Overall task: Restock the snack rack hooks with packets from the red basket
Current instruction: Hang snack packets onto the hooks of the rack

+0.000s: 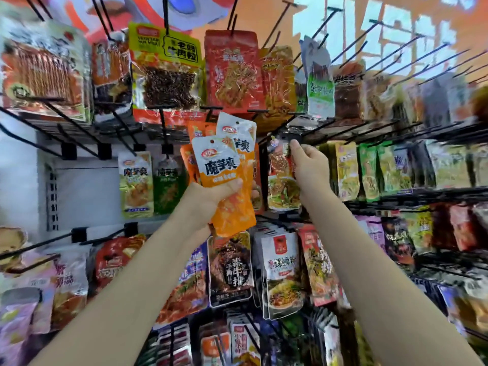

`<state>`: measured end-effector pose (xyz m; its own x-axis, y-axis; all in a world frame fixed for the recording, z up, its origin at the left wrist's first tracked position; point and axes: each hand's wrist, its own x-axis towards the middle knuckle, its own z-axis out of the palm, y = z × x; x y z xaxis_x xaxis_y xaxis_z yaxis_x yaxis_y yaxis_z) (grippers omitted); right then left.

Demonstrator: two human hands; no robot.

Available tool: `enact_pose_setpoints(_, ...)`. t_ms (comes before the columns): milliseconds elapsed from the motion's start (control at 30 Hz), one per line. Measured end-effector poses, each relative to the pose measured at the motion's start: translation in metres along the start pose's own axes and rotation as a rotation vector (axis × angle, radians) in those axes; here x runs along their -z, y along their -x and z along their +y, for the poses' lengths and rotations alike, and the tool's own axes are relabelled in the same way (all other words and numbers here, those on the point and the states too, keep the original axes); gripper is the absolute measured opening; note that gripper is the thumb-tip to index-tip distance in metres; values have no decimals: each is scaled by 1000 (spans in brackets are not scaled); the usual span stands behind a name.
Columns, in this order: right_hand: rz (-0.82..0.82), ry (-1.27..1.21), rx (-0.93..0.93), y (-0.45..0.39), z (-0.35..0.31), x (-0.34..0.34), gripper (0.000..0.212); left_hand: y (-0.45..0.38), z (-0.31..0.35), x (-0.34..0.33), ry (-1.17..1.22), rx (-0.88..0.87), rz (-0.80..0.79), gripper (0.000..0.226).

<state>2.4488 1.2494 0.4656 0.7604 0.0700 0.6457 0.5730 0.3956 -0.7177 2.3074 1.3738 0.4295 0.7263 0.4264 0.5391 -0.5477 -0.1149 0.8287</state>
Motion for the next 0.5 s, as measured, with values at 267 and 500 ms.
enact_pose_setpoints(267,4,30,16,-40,11,4,50,-20,-12,-17,-2,57,5,24)
enact_pose_setpoints(500,-29,141,19,-58,25,7,37,-28,-19,-23,37,76,-14,46)
